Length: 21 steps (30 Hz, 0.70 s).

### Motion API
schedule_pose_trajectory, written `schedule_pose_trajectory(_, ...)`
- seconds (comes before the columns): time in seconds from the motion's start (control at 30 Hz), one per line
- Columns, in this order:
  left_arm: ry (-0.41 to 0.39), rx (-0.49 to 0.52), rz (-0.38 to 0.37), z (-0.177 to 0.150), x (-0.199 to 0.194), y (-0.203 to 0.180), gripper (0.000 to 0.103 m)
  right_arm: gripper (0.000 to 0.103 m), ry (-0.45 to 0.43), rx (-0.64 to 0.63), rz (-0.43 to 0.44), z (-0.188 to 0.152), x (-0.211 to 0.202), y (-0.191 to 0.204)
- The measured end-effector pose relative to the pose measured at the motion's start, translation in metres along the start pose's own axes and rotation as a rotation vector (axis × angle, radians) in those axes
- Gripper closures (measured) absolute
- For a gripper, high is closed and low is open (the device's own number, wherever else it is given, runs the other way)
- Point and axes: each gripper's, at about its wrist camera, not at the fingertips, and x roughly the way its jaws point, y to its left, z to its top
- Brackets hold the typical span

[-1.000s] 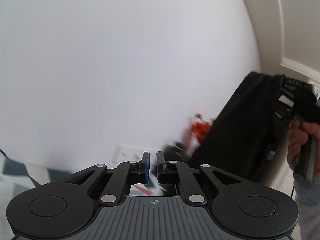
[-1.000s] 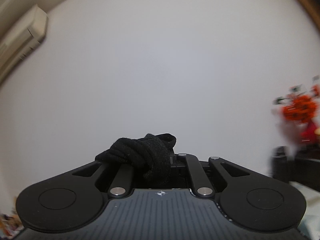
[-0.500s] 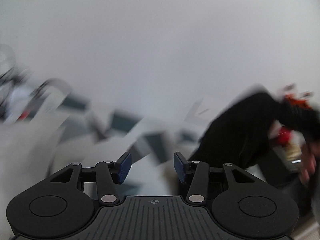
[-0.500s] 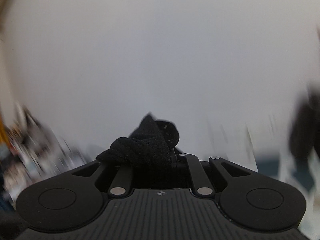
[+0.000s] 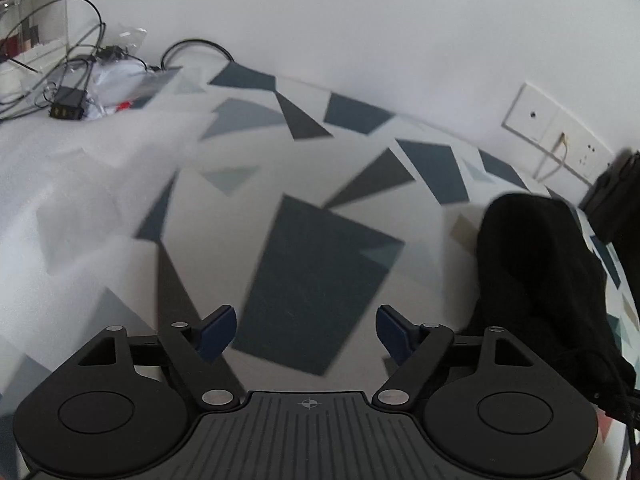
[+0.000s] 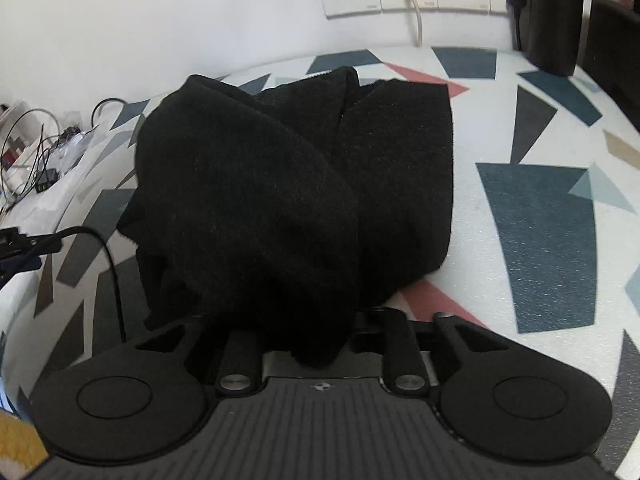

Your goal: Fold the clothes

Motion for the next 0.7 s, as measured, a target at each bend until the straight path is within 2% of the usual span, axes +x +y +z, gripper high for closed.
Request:
schedule_pose_trajectory(0.07, 0.022, 0.007, -0.019, -0.005, 0.009, -0.007, 0.020, 0.050, -0.007, -0.003, -0.030, -0.004, -0.008, -0.004)
schedule_pose_trajectory(0.1, 0.031, 0.013, -0.030, -0.008, 0.013, -0.010, 0.017, 0.029, -0.011, -0.004, -0.045, -0.006, -0.012, -0.006)
schedule_pose_trajectory(0.13, 0.041, 0.018, -0.039, -0.010, 0.016, -0.013, 0.017, 0.022, -0.015, -0.006, -0.060, -0.008, -0.016, -0.008)
schedule_pose_trajectory(0.23, 0.050, 0.020, -0.042, -0.015, 0.024, -0.016, 0.017, 0.012, -0.002, -0.026, -0.138, -0.017, -0.021, -0.012)
schedule_pose_trajectory(0.27, 0.051, 0.024, -0.042, -0.016, 0.026, -0.017, 0.016, 0.012, 0.014, -0.031, -0.160, -0.021, -0.021, -0.013)
schedule_pose_trajectory(0.4, 0.069, 0.061, -0.035, -0.018, 0.031, -0.024, 0.001, 0.007, 0.034, -0.031, -0.192, -0.033, -0.021, -0.016)
schedule_pose_trajectory(0.53, 0.085, 0.137, 0.020, -0.021, 0.035, -0.037, 0.001, 0.000, 0.049, -0.055, -0.217, -0.037, -0.016, -0.017)
schedule_pose_trajectory(0.7, 0.080, 0.241, 0.076, -0.032, 0.037, -0.051, 0.001, 0.000, 0.021, -0.056, -0.218, -0.041, -0.015, -0.019)
